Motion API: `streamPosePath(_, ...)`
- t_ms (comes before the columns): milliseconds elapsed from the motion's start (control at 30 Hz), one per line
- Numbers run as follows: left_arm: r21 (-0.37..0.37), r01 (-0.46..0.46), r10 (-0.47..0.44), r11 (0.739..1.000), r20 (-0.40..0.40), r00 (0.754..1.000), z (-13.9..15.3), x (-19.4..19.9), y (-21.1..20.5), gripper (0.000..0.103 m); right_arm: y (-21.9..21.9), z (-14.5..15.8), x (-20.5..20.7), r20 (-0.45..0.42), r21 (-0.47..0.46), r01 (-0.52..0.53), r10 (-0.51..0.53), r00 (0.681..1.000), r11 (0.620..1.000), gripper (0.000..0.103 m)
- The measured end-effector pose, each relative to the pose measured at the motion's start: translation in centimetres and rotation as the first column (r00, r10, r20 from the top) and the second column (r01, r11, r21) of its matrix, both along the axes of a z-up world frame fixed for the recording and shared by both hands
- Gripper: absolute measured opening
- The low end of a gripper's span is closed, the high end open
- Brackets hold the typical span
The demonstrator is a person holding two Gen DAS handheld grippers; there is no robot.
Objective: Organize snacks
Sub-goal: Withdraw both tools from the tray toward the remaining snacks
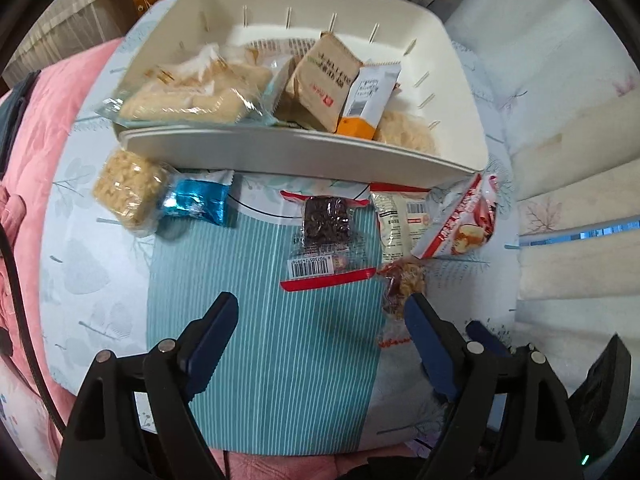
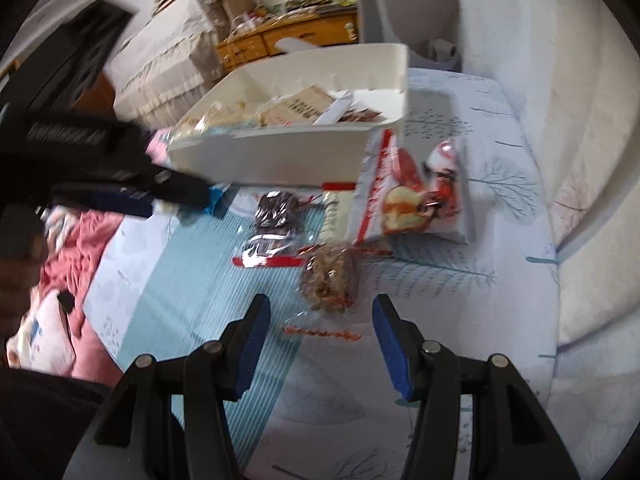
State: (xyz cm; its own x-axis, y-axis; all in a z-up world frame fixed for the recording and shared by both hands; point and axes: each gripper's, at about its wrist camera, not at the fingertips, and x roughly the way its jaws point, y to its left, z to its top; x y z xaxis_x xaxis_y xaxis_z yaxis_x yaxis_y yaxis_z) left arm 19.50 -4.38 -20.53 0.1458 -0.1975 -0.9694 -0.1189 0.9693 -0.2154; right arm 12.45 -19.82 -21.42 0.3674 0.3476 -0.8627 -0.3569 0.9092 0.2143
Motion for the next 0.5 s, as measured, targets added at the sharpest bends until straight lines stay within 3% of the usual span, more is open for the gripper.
streamPosePath(167,0.009,0.016,-0.016,1.000,-0.044,0.999,-2.4,1.1,-0.3,0.084,1.7,-0.9,0.3,-0.019,-0.040,-0.057,0.057,0.998,0.998,0.054)
streamPosePath(500,0.041,0.013,-0.010,0.999,-0.072,0.997,-5.9,4.1,-0.2,0.084,2.5,-2.9,1.7,-0.076,-0.099,-0.047,0.040,0.996,0.994,0.054)
